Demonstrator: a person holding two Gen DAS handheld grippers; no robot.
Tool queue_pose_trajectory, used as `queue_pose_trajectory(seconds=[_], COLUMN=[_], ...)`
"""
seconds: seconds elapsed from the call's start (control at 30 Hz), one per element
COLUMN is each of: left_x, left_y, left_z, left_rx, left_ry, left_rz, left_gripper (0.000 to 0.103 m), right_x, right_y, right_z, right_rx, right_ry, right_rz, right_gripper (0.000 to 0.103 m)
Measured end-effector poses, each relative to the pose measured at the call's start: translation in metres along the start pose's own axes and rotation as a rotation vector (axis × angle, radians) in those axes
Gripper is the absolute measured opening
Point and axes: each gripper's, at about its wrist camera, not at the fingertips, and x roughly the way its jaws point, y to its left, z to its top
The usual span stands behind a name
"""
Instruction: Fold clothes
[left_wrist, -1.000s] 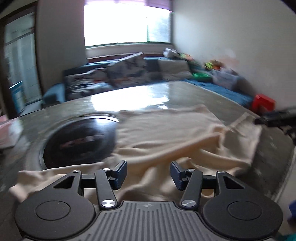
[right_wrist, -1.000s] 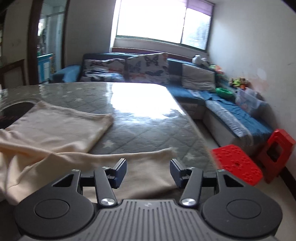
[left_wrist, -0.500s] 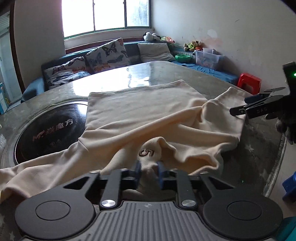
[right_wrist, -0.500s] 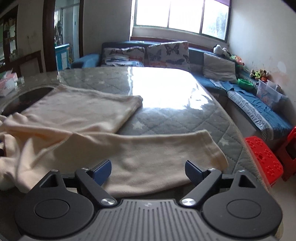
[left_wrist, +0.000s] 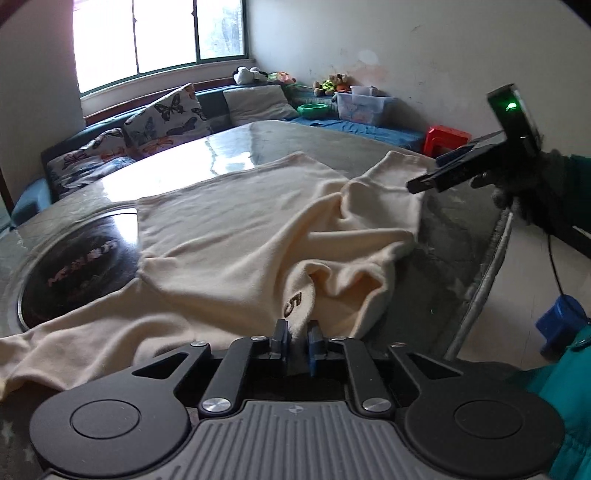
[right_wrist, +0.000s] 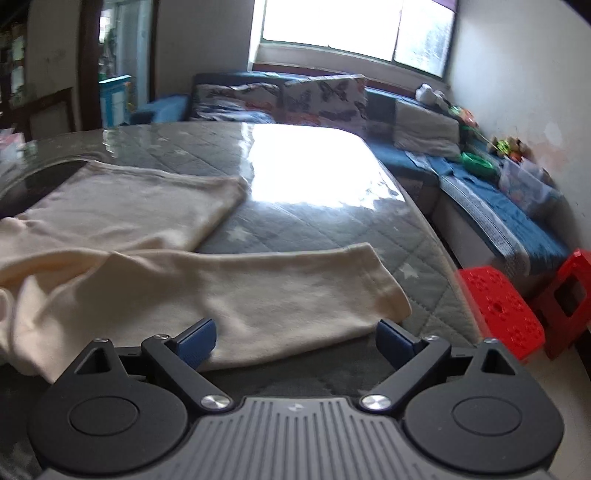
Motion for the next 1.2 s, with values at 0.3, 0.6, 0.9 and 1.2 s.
queue_pose_trajectory(seconds=[0.3, 0.6, 0.9, 1.2], left_x=[0.006, 0.02, 0.022, 0.046], left_y=[-0.019, -0.025, -0.052, -0.054], left_z=[0.025, 0.02, 0.005, 0.005], left_rx=[0.163, 0.232, 0.485, 0.541], left_ry=[-0.097, -0.076, -0.081, -0.082], left_rz=[0.041, 0.015, 0.009, -0.021], left_gripper=[0.027, 0.028, 0.03, 0.023], right_x=[-0.022, -0.034, -0.041, -0.044], right_y=[0.049, 0.097, 0.101, 0.1], right_z=[0.018, 0.02, 0.016, 0.013], right_rx=[-0.147, -0.299, -0.341, -0.34], right_ry=[-0.048, -0.045, -0.031, -0.034], right_rz=[0.148, 0.288, 0.31, 0.304], right_gripper=[0.103, 0.103, 0.103, 0.103])
